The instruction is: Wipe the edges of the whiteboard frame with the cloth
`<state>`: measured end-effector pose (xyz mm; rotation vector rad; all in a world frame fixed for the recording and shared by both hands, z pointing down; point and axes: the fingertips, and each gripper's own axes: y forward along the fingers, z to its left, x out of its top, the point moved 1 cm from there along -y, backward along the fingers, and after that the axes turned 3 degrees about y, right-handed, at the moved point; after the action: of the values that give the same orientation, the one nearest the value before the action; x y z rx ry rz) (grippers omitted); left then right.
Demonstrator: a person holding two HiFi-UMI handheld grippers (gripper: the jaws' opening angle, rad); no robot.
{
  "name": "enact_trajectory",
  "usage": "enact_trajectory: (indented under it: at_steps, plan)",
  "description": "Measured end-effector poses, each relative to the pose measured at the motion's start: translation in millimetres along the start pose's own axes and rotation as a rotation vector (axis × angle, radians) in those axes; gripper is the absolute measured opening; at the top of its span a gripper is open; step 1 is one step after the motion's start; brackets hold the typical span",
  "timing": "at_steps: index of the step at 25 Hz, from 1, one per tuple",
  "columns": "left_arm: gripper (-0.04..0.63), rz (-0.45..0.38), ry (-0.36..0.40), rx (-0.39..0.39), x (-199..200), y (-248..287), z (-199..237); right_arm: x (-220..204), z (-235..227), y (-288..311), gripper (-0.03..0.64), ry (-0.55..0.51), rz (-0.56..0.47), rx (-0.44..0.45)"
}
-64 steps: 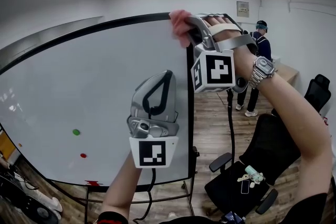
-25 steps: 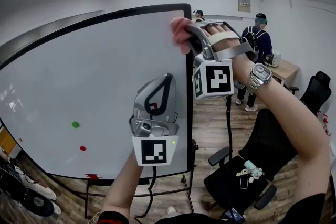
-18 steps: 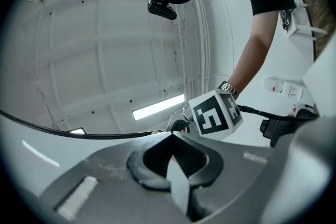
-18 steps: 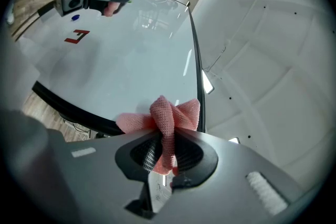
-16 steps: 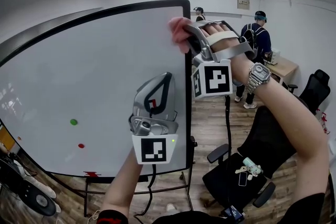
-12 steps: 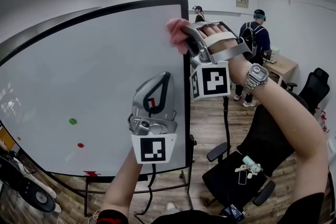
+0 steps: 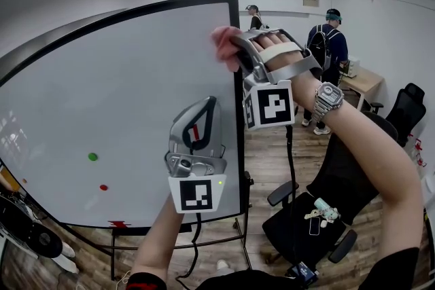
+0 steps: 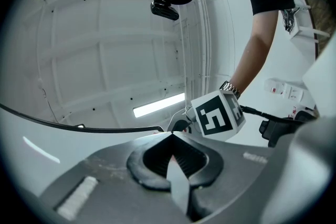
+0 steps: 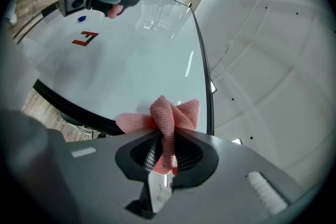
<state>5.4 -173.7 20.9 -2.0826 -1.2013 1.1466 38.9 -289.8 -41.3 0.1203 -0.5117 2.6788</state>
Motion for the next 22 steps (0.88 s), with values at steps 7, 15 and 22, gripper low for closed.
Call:
enact_trajectory:
  at_steps: [7,15,22]
  plan:
    - [-0.003,0.01,-0.009,-0.009,-4,-5,-5,3,5,-1,0.044,0.005,0.003,-0.003]
    - [-0.003,0.011,-0.031,0.009,-6,-9,-5,7,12,-3,0.044,0.011,0.001,0.003]
    - [-0.003,0.019,-0.033,-0.002,-8,-13,-10,9,21,-6,0.044,0.01,0.0,0.006]
